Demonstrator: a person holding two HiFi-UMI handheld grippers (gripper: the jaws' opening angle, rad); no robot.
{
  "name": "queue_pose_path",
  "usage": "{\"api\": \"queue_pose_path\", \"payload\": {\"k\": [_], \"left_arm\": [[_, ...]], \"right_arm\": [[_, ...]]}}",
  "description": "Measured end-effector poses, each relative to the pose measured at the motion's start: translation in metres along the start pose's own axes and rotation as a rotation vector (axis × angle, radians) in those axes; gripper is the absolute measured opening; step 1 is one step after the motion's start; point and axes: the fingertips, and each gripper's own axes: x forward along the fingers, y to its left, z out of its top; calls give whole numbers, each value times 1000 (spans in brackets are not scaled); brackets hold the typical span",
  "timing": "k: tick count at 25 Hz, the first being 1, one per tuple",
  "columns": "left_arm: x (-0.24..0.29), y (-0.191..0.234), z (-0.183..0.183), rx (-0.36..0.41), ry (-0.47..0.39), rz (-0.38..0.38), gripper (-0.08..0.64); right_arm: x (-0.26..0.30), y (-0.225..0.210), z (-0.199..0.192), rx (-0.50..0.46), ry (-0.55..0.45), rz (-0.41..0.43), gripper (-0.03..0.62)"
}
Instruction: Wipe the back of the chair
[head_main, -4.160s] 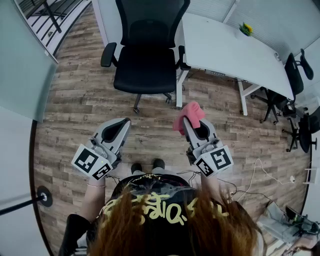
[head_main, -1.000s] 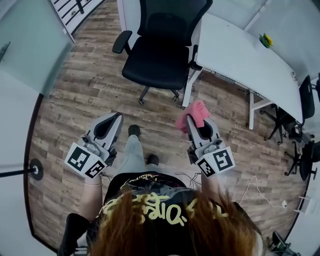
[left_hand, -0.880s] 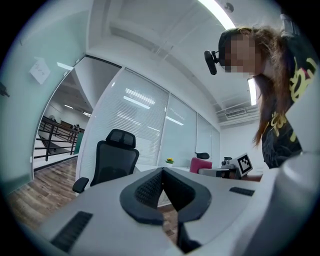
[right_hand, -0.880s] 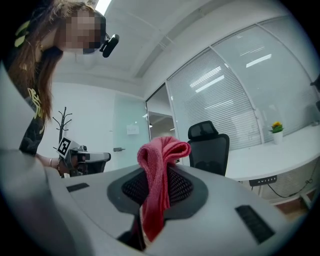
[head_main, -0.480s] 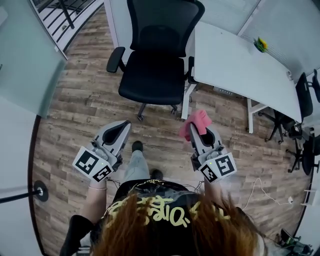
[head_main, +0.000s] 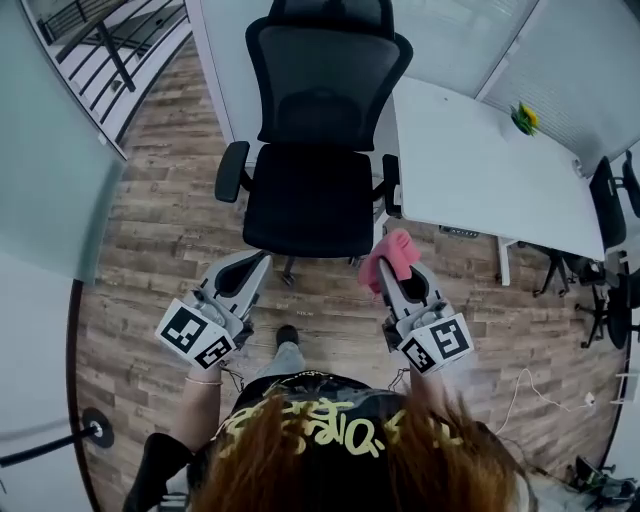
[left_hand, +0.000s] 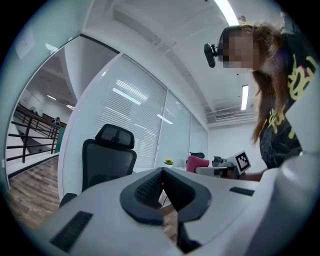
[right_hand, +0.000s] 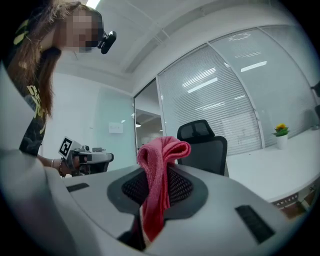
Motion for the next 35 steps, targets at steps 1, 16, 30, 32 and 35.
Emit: {"api": "queue_pose_path", "payload": {"k": [1,16,30,32,35], "left_arm": [[3,10,1,-4,5,-6,-8],[30,74,4,-36,34,-19,-8],[46,81,8,-27,27,-24,-8],[40,88,8,-29,30,-26,-8],[35,96,6,-34,43,-26,-8]], "right_arm": [[11,-1,2,1,-5,-3,67],[63,-19,-6,43,9,-48,66],[78,-34,0,15,19,-45,67],[83,-29,-2,15,18,-49,67],[88,-26,-1,17,9,-62,67]]}}
